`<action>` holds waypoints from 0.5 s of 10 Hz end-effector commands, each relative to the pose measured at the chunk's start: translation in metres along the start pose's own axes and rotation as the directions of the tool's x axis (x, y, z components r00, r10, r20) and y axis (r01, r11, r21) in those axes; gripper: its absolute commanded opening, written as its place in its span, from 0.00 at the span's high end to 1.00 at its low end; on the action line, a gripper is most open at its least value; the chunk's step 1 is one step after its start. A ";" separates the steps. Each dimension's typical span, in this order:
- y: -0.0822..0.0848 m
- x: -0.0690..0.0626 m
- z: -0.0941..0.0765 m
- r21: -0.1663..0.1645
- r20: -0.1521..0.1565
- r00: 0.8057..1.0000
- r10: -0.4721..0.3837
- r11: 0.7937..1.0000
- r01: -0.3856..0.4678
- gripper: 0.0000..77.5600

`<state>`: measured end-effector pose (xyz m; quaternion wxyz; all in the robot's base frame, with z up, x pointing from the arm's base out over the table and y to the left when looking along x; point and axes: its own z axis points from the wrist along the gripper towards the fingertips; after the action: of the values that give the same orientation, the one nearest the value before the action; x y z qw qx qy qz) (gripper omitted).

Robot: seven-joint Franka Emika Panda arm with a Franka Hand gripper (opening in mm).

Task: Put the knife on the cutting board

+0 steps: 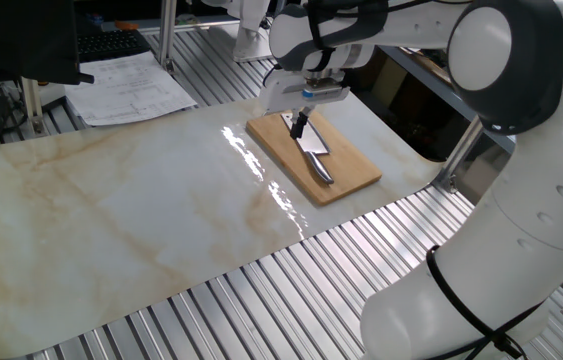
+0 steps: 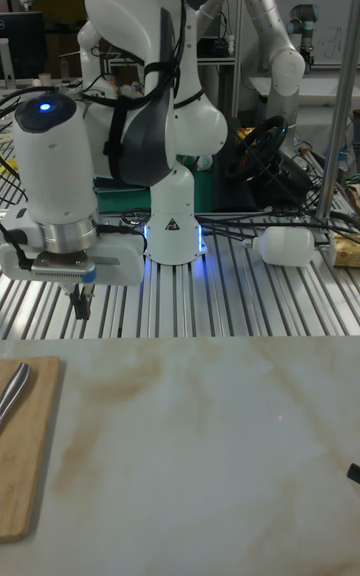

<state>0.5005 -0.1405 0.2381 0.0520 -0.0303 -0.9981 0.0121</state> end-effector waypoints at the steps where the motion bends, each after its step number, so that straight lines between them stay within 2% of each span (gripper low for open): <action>1: 0.000 0.000 -0.001 0.030 0.026 0.990 -0.136 0.990 0.135 0.98; 4: 0.003 0.000 0.000 0.022 0.025 0.993 -0.115 0.993 0.115 0.98; 5: 0.011 0.003 0.002 0.020 0.024 0.995 -0.094 0.995 0.094 0.98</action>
<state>0.4997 -0.1381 0.2370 0.0431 0.0328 -0.9984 0.0191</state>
